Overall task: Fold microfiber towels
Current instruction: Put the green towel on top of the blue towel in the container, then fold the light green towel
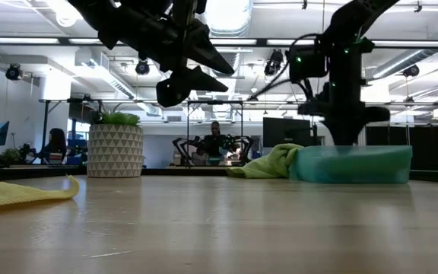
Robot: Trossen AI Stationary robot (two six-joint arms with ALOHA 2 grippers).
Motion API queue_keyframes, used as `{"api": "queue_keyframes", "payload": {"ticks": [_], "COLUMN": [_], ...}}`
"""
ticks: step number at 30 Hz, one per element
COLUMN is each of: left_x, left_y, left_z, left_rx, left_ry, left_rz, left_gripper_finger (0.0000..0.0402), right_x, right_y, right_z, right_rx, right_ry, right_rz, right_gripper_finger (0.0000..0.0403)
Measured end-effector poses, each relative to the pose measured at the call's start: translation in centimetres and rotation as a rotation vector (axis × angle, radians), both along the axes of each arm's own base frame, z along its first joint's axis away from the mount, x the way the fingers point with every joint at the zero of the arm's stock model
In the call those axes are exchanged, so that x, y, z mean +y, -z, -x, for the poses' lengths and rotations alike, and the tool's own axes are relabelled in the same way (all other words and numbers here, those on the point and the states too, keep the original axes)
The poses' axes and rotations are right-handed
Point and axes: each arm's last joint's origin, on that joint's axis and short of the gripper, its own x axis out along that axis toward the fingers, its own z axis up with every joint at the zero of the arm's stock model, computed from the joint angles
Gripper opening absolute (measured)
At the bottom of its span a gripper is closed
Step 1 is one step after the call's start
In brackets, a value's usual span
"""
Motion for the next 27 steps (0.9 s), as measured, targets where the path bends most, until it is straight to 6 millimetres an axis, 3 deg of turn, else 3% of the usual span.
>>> {"api": "queue_keyframes", "payload": {"ticks": [4, 9, 12, 16, 20, 27], "left_x": [0.0, 0.0, 0.0, 0.0, 0.0, 0.1], "left_y": [0.3, 0.5, 0.5, 0.5, 0.6, 0.5], "left_z": [0.1, 0.2, 0.2, 0.2, 0.2, 0.2], "left_rx": [0.01, 0.014, 0.015, 0.016, 0.014, 0.008], "left_ry": [0.0, 0.0, 0.0, 0.001, 0.002, 0.0], "left_rz": [0.001, 0.002, 0.002, 0.002, 0.003, -0.015], "left_gripper_finger": [0.0132, 0.0132, 0.0132, 0.0132, 0.0132, 0.0132], "right_x": [0.0, 0.1, -0.6, -1.7, -1.3, -0.1], "right_y": [-0.8, 0.2, -0.4, -2.0, -2.8, -1.3], "right_z": [-0.9, -1.8, -1.8, -0.5, 1.9, 4.3], "right_rx": [-0.046, -0.043, -0.035, 0.0, 0.123, 0.166], "right_ry": [-0.012, -0.042, -0.051, -0.016, 0.014, 0.06], "right_rz": [0.026, -0.018, 0.027, 0.064, 0.088, 0.039], "right_gripper_finger": [0.0009, 0.0009, 0.0009, 0.0009, 0.0009, 0.0009]}}
